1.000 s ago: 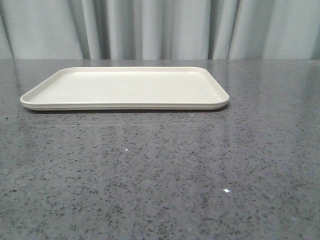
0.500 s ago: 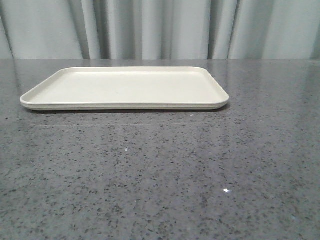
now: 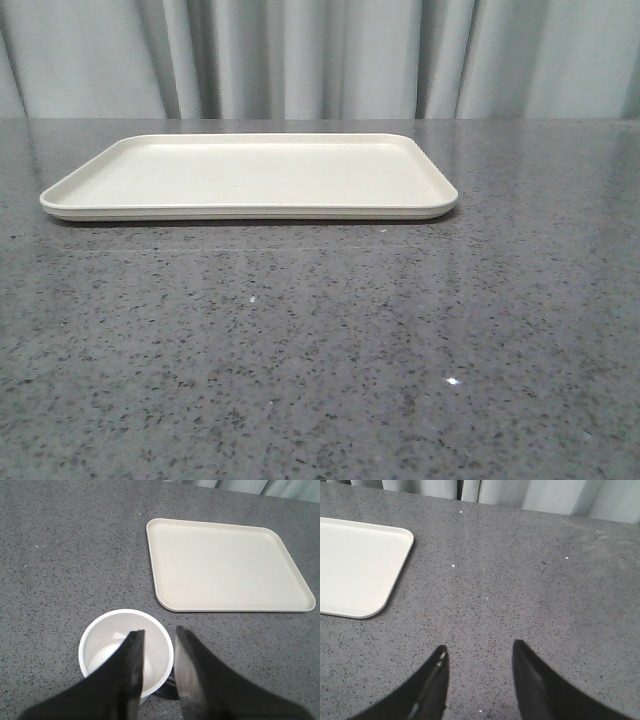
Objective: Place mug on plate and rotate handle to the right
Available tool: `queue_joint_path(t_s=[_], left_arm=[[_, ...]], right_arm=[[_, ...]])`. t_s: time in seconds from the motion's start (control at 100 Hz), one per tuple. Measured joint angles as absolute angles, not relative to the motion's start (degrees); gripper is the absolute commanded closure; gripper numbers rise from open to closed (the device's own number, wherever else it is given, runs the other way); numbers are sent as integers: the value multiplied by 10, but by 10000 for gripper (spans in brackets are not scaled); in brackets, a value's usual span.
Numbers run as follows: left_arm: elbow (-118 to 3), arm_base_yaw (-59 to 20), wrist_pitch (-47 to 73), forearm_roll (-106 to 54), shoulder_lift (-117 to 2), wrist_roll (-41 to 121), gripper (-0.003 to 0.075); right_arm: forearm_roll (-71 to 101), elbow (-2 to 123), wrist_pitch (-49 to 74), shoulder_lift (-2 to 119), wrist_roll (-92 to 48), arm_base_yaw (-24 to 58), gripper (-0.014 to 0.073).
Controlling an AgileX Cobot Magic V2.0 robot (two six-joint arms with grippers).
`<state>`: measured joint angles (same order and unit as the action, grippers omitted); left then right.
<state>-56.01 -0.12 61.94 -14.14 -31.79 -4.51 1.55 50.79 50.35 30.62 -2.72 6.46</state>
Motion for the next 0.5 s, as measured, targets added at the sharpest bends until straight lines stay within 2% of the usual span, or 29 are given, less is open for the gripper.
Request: queue_joint_path(t_s=[0.1, 0.17, 0.5], left_arm=[[-560, -1, 620, -141, -318, -45, 203], [-560, -1, 620, -141, -318, -45, 137], [-560, -1, 622, -93, -338, -45, 132]], right_arm=[[16, 508, 503, 306, -27, 65, 71], [16, 508, 503, 306, -27, 65, 71], [16, 508, 503, 306, -27, 65, 72]])
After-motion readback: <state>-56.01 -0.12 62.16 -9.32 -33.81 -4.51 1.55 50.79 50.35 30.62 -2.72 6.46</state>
